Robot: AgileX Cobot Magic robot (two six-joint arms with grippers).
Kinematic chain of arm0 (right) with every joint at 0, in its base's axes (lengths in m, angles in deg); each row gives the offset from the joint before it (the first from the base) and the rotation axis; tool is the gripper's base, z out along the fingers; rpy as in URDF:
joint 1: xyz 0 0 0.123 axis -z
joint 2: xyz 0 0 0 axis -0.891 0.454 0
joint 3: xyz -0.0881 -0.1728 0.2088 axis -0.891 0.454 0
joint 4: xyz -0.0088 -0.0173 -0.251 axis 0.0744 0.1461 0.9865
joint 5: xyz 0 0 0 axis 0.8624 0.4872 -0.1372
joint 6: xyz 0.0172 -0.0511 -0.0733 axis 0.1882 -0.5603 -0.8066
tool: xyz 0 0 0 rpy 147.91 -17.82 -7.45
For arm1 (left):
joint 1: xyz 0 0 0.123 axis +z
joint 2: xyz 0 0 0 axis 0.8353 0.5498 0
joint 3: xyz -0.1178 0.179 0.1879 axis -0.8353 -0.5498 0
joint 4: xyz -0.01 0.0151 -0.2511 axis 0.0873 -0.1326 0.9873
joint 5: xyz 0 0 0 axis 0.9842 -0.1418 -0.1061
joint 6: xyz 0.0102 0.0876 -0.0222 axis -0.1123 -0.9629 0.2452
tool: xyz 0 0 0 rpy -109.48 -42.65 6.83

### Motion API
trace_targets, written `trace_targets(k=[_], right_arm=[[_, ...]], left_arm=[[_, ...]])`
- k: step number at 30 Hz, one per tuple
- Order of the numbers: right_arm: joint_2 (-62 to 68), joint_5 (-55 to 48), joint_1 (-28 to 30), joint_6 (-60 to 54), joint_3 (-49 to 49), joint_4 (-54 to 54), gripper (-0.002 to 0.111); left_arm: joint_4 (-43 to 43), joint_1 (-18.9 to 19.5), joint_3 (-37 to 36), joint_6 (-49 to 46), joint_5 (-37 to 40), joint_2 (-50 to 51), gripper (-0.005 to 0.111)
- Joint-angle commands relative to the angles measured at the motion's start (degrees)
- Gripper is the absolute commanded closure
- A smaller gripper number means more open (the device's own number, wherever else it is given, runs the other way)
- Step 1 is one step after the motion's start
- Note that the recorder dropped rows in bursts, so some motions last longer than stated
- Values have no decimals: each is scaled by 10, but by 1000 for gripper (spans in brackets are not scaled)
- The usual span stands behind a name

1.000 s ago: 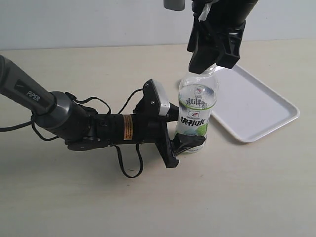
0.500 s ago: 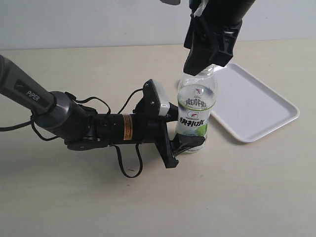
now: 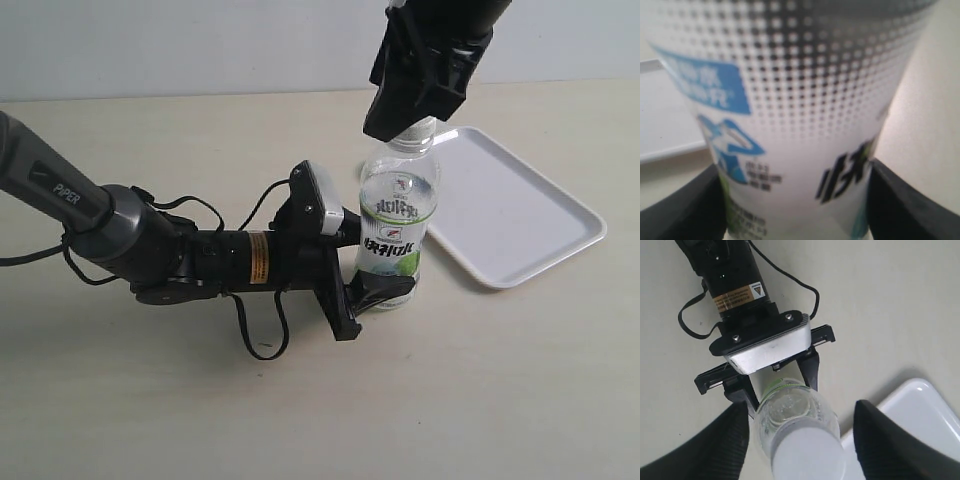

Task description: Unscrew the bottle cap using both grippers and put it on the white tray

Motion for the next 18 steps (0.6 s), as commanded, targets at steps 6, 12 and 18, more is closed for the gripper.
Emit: trace_targets(k=[6,12,18], right_arm=[[-42,40,-1,324,-29,-25,35],[-22,4,-1,527,-101,75,35],[-23,4,-1,543,-68,109,35]], left_arm=[[-15,-1,-1,-6,30,1,107],[-16,-1,-1,-6,30,1,107],[-18,-1,-1,-6,30,1,107]])
